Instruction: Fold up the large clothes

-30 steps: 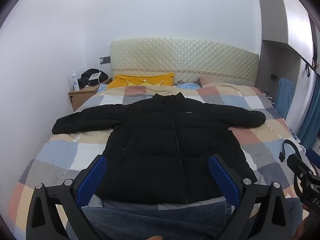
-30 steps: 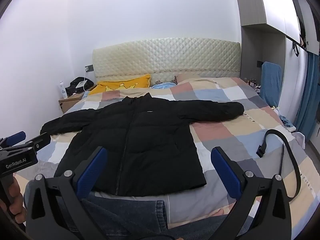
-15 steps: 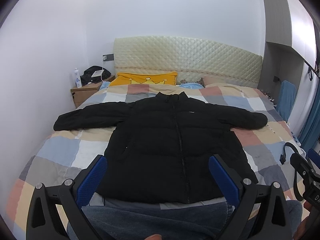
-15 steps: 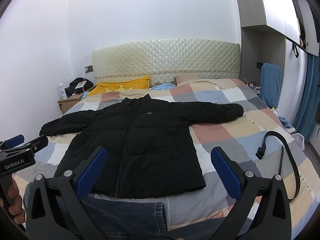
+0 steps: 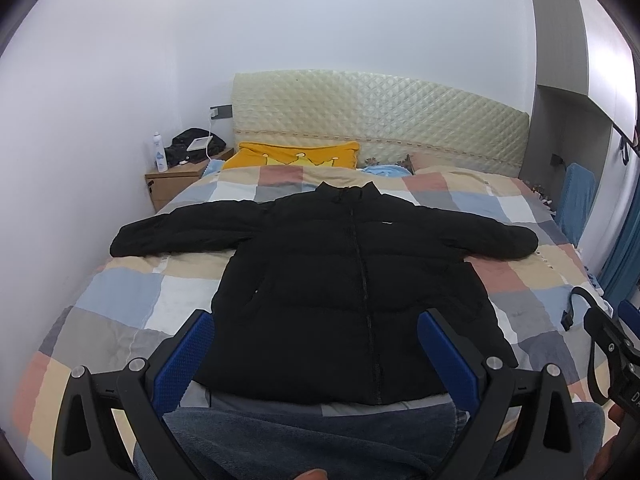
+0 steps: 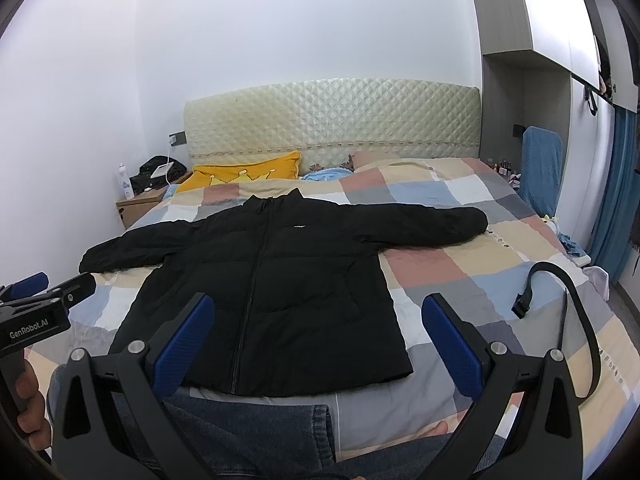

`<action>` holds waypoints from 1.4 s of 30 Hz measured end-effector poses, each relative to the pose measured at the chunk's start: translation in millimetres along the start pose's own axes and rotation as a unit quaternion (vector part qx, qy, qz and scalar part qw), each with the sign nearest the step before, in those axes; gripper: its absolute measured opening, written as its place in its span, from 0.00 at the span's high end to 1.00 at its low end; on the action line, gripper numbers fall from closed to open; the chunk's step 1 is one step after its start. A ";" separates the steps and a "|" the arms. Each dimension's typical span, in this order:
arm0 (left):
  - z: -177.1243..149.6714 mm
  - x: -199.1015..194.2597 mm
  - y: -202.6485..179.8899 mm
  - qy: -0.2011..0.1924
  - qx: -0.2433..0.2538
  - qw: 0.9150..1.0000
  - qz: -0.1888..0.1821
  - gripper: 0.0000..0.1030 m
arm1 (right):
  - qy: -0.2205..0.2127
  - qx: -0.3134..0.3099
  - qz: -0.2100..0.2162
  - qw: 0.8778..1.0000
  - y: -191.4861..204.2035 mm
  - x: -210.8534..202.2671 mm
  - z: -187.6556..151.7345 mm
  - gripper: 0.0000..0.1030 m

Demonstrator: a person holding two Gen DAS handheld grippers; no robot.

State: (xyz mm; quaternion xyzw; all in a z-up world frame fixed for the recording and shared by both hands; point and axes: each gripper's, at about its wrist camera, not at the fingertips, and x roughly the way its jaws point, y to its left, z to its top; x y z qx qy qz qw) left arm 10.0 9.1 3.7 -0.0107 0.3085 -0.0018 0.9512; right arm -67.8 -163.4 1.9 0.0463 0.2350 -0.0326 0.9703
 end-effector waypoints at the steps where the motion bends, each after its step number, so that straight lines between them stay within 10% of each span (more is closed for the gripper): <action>1: -0.3 0.1 -1.0 0.000 0.000 1.000 0.000 0.00 | 0.000 0.000 0.001 1.000 -0.3 -0.1 0.0 0.00; 42: 8.7 23.2 -14.0 0.015 -0.004 1.000 -0.021 0.00 | 0.003 0.006 0.005 1.000 -3.5 15.6 3.6 0.00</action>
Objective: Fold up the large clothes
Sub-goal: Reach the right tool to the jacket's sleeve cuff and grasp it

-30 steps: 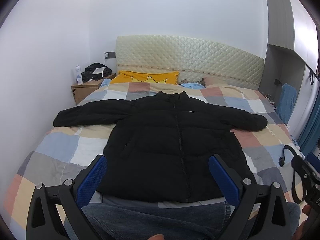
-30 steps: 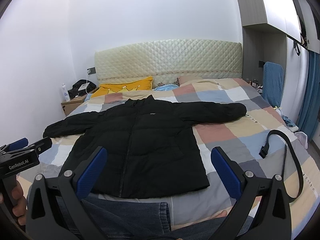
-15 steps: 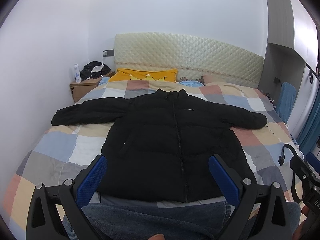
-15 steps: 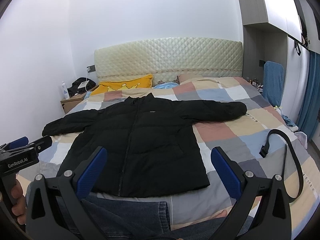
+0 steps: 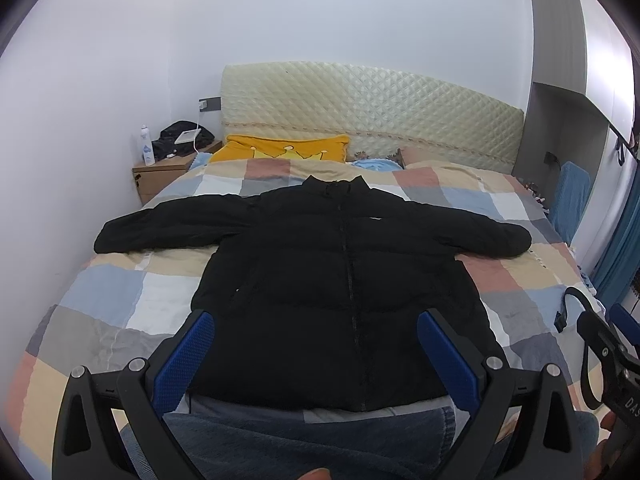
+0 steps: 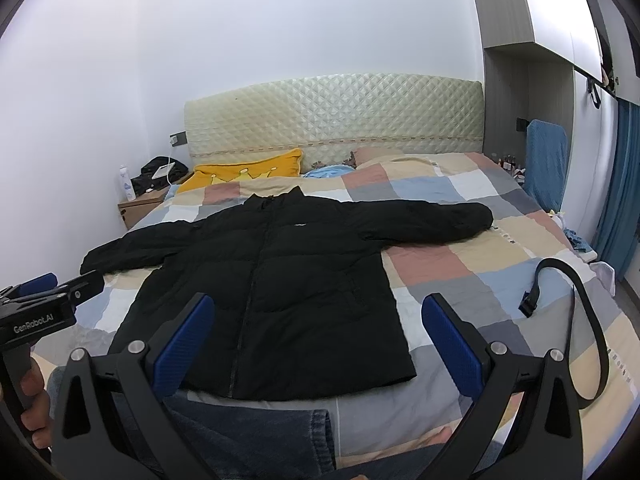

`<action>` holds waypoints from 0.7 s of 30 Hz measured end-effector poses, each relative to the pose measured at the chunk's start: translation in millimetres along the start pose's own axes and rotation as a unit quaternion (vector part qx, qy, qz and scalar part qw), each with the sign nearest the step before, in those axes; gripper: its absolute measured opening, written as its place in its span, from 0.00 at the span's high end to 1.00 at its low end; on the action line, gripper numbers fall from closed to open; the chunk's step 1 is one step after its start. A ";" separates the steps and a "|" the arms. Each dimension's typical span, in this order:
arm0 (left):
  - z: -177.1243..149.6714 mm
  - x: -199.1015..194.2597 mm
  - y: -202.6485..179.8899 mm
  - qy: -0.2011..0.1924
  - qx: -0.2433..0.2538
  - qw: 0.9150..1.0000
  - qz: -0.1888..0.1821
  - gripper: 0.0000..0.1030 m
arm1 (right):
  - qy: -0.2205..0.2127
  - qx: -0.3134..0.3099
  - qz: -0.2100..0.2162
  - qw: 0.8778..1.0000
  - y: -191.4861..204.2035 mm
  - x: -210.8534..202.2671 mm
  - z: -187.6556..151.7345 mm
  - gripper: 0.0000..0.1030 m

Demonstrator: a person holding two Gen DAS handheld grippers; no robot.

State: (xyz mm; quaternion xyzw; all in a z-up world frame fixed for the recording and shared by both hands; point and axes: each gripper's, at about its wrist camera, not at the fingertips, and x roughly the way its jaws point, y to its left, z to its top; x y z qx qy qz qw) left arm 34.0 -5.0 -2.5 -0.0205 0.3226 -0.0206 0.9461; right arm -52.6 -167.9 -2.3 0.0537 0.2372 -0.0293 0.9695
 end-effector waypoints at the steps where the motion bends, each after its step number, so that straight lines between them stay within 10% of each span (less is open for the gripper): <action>1: 1.3 1.9 -1.0 0.001 -0.001 1.000 -0.001 0.00 | -0.001 0.002 0.000 1.000 -1.7 2.3 1.7 0.00; 21: 46.6 61.8 -44.3 -0.008 0.004 1.000 -0.021 0.00 | -0.049 0.075 -0.077 0.993 -119.2 90.2 73.2 0.00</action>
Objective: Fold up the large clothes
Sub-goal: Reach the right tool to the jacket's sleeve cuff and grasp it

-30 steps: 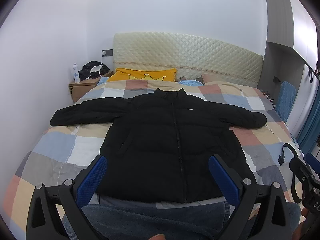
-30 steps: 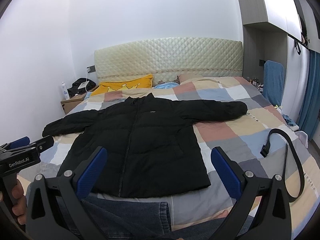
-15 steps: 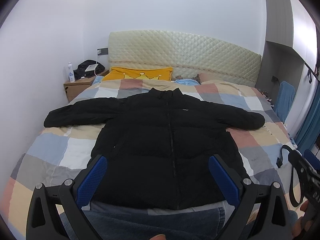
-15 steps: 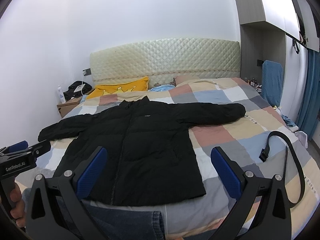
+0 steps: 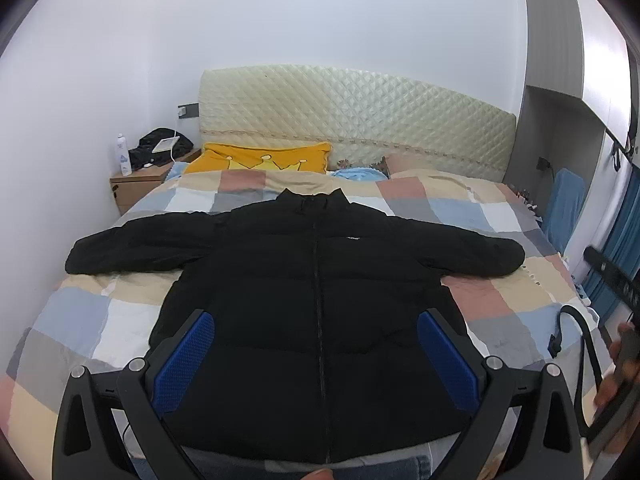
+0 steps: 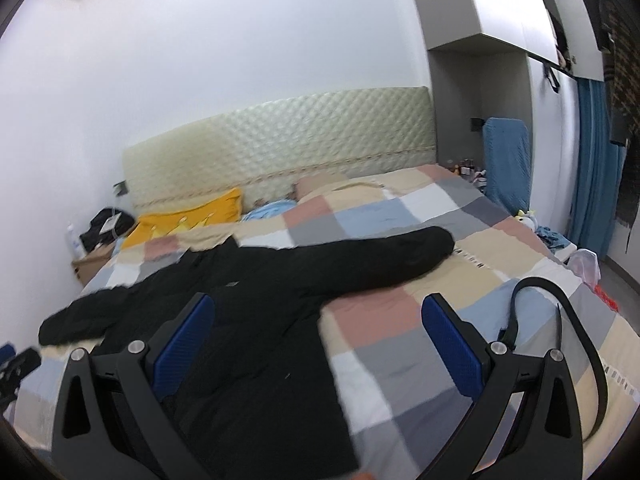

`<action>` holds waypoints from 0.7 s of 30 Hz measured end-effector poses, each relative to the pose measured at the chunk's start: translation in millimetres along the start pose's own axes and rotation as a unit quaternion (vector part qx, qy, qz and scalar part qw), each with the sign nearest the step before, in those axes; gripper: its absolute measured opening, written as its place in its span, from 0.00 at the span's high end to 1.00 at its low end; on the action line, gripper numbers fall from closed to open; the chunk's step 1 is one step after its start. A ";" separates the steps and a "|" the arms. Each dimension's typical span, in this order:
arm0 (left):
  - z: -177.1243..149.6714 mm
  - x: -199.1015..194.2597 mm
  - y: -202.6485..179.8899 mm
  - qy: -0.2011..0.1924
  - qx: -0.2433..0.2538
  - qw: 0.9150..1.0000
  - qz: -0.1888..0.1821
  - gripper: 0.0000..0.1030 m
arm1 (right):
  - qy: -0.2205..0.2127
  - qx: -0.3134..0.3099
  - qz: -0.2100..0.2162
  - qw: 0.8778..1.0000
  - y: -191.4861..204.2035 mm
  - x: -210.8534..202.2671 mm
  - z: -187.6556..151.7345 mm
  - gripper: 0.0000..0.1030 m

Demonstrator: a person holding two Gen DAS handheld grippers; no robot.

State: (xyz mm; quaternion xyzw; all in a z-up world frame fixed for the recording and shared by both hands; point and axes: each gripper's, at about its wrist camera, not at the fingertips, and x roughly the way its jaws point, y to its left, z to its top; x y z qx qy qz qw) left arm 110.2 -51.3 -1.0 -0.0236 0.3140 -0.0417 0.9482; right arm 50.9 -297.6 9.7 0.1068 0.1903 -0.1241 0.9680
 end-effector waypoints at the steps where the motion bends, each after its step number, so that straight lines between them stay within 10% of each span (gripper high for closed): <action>1: 1.8 6.9 -2.2 0.001 0.000 1.000 0.001 0.00 | -0.006 0.002 -0.005 1.000 -9.9 9.8 5.5 0.00; 11: 7.4 74.7 -12.7 0.023 0.004 1.000 0.013 0.00 | 0.051 0.120 0.028 0.991 -133.5 171.7 28.1 0.08; 21: 5.7 161.6 1.3 0.045 -0.004 0.998 0.038 0.00 | 0.115 0.248 0.024 0.962 -251.6 365.5 -22.3 0.20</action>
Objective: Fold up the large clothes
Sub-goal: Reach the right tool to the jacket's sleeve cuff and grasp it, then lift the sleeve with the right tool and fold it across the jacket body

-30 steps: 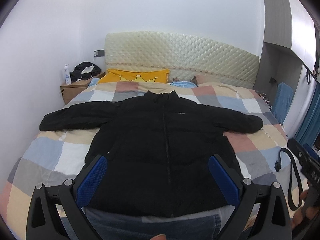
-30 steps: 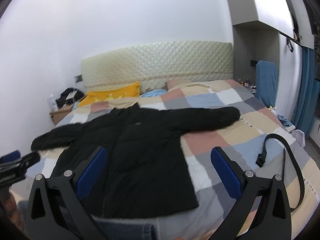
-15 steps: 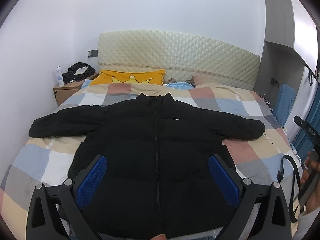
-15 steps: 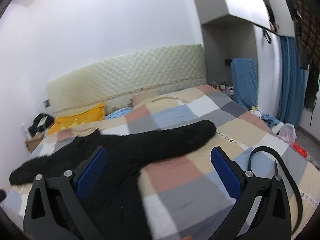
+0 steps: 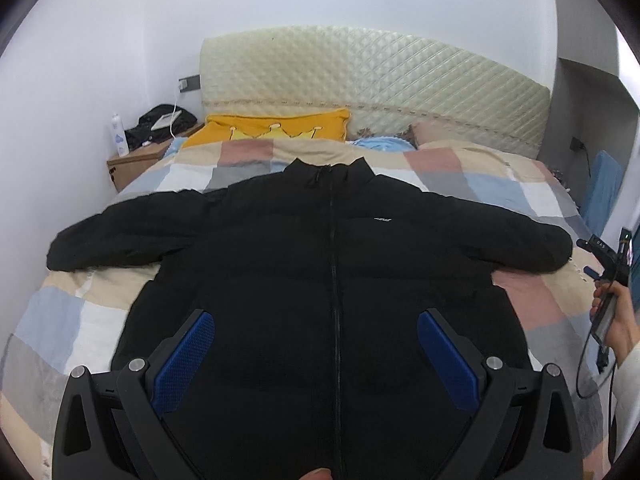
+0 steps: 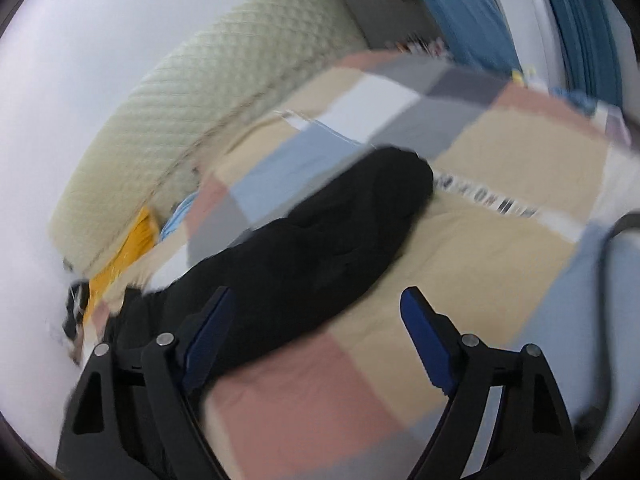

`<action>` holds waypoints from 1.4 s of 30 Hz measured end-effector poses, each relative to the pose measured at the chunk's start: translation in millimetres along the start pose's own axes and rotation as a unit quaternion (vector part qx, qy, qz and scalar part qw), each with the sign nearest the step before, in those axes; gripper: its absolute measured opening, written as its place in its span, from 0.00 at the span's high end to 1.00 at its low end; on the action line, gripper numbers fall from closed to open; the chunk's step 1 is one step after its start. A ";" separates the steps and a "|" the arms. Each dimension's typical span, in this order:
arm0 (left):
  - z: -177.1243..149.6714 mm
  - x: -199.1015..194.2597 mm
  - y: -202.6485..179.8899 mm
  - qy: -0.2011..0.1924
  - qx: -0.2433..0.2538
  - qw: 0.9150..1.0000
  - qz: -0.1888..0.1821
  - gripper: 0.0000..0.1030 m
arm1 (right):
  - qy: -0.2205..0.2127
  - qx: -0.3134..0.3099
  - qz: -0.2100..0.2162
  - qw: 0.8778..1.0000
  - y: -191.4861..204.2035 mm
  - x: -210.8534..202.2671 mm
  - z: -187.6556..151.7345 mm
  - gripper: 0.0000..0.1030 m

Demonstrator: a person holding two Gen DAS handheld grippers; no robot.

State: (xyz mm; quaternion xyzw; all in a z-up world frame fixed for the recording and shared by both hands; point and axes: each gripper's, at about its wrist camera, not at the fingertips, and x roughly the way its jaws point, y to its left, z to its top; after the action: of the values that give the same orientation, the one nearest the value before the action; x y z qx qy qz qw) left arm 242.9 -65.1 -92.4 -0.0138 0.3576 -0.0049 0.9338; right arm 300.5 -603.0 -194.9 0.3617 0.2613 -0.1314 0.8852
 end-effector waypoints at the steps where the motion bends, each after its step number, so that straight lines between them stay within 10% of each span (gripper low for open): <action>1: -0.1 9.6 1.0 0.002 -0.003 1.000 0.001 0.00 | -0.003 0.021 0.006 1.000 -11.7 15.9 3.9 0.21; 10: -13.0 80.2 14.1 0.042 -0.020 0.999 0.015 0.00 | -0.032 0.089 0.006 0.996 -51.9 105.5 24.9 0.34; 18: -18.0 91.5 23.1 0.046 -0.007 0.998 0.037 0.00 | -0.082 0.073 0.017 0.994 -58.1 107.1 27.7 0.89; 30: -0.5 36.3 37.4 0.020 -0.018 0.999 0.023 0.00 | -0.139 0.007 -0.033 0.990 -11.0 29.4 64.3 0.94; 42: 6.2 -52.0 71.2 -0.002 -0.012 1.000 0.024 0.00 | -0.215 -0.197 -0.076 0.953 185.5 -74.8 76.9 0.94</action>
State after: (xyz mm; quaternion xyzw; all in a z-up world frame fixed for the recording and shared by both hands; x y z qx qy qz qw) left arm 208.3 7.3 -55.2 -0.0165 0.3562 0.0215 0.9340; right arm 345.0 -523.7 -0.9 0.1225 0.1120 -0.2195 0.9614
